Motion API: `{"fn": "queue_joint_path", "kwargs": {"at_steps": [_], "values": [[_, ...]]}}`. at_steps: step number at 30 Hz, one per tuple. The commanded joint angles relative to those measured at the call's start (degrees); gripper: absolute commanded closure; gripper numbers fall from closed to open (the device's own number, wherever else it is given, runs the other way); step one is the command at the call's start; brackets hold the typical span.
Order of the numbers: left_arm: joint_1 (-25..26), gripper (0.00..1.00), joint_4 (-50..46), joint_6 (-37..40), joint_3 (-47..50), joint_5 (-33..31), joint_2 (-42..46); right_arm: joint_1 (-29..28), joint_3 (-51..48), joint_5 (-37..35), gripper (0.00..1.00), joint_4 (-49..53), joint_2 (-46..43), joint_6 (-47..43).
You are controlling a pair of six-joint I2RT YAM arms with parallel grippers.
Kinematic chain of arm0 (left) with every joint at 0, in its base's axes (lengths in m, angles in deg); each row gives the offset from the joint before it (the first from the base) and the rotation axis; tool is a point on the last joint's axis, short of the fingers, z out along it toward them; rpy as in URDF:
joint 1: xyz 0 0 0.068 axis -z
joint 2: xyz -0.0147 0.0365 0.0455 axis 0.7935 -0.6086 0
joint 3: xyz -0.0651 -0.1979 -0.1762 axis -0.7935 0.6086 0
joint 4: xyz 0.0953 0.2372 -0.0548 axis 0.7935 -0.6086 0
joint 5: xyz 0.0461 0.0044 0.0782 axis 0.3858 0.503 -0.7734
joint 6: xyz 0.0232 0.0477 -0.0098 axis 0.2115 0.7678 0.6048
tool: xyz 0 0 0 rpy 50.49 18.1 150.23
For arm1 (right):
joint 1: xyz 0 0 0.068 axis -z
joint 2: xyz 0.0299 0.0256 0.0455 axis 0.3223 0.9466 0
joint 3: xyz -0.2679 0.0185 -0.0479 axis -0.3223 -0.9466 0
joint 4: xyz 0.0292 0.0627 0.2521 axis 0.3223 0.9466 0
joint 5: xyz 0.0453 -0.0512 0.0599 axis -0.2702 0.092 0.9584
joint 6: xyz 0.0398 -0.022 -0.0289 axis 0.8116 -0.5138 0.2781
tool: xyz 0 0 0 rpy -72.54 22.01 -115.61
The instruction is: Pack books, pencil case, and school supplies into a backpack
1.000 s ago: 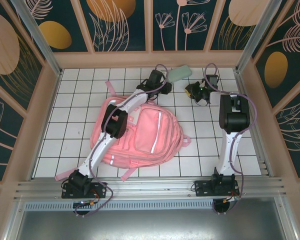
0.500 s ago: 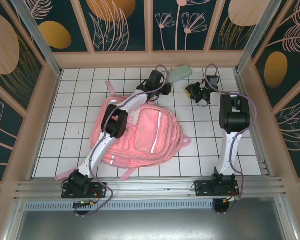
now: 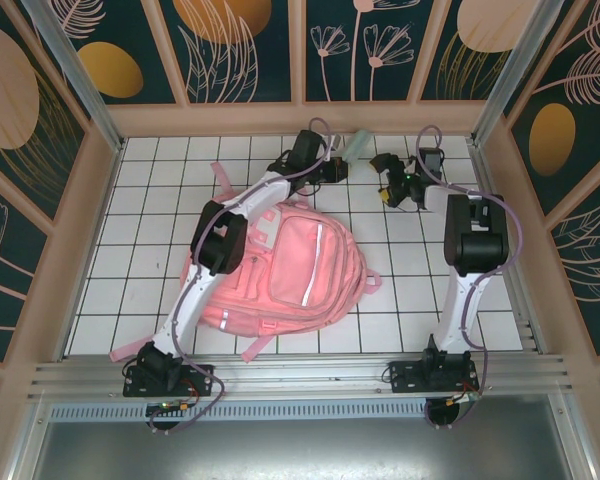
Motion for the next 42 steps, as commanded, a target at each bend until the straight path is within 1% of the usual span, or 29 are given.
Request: {"fn": "queue_joint_path", "kwargs": {"at_steps": [1, 7, 13, 14, 17, 20, 23, 24, 25, 26, 27, 28, 30, 32, 35, 38, 42], "values": [[0.5, 1.00, 3.1, -3.1, 5.5, 4.1, 5.3, -1.5, 1.4, 1.5, 0.06, -1.3, 0.9, 3.0], [1.7, 1.00, 4.8, -3.2, 13.3, 5.2, 10.1, -4.0, 10.4, -1.1, 0.02, 4.1, 6.0, 2.4], [3.6, 1.00, 4.8, -2.3, 17.0, 6.1, 12.2, -6.2, 21.1, -6.9, 0.01, 18.6, 10.5, -5.6], [3.8, 1.00, 5.4, -2.5, 17.8, 6.5, 12.6, -6.3, 21.7, -7.5, 0.01, 19.7, 11.3, -6.1], [4.5, 1.00, 6.9, -2.9, 20.1, 7.5, 13.8, -6.1, 20.1, -5.9, 0.03, 17.1, 12.6, -4.4], [5.5, 1.00, 5.9, -1.6, 21.0, 7.8, 15.0, -5.6, 18.9, -3.8, 0.14, 14.0, 13.8, -2.1], [5.8, 1.00, 2.9, 0.2, 20.9, 6.6, 16.1, -5.6, 16.9, -5.1, 0.37, 12.9, 11.8, -2.2], [5.7, 1.00, 1.9, 0.8, 21.1, 6.2, 16.8, -5.5, 15.5, -6.2, 0.43, 12.5, 10.3, -2.2], [5.7, 0.97, 0.8, 1.5, 21.1, 5.4, 17.5, -5.3, 14.5, -7.0, 0.46, 12.1, 9.0, -2.2], [5.7, 0.83, -0.6, 2.2, 21.1, 4.1, 18.6, -5.1, 13.5, -7.7, 0.50, 12.0, 7.5, -2.4], [5.7, 0.72, -1.6, 2.8, 21.2, 2.9, 19.9, -4.7, 12.7, -8.1, 0.53, 12.0, 6.2, -2.5], [5.8, 0.64, -2.4, 3.4, 21.6, 2.0, 21.6, -4.3, 11.8, -8.5, 0.56, 11.9, 4.9, -2.7], [5.8, 0.51, -4.3, 4.2, 22.5, -0.3, 25.2, -3.3, 10.1, -9.4, 0.58, 11.8, 2.3, -2.8], [5.7, 0.41, -7.0, 5.1, 23.6, -3.2, 29.4, -2.3, 8.2, -10.2, 0.62, 12.0, 0.2, -2.7], [5.8, 0.33, -12.5, 5.6, 25.7, -11.0, 35.7, -1.4, 4.8, -11.7, 0.63, 11.9, -3.2, -3.3], [5.8, 0.27, -17.5, 4.7, 29.3, -17.2, 41.4, -1.1, 0.9, -12.8, 0.63, 11.2, -6.7, -3.7], [5.7, 0.27, -23.8, -1.2, 34.1, -21.7, 45.4, -1.1, -4.4, -14.4, 0.63, 10.0, -11.6, -3.7]]}}
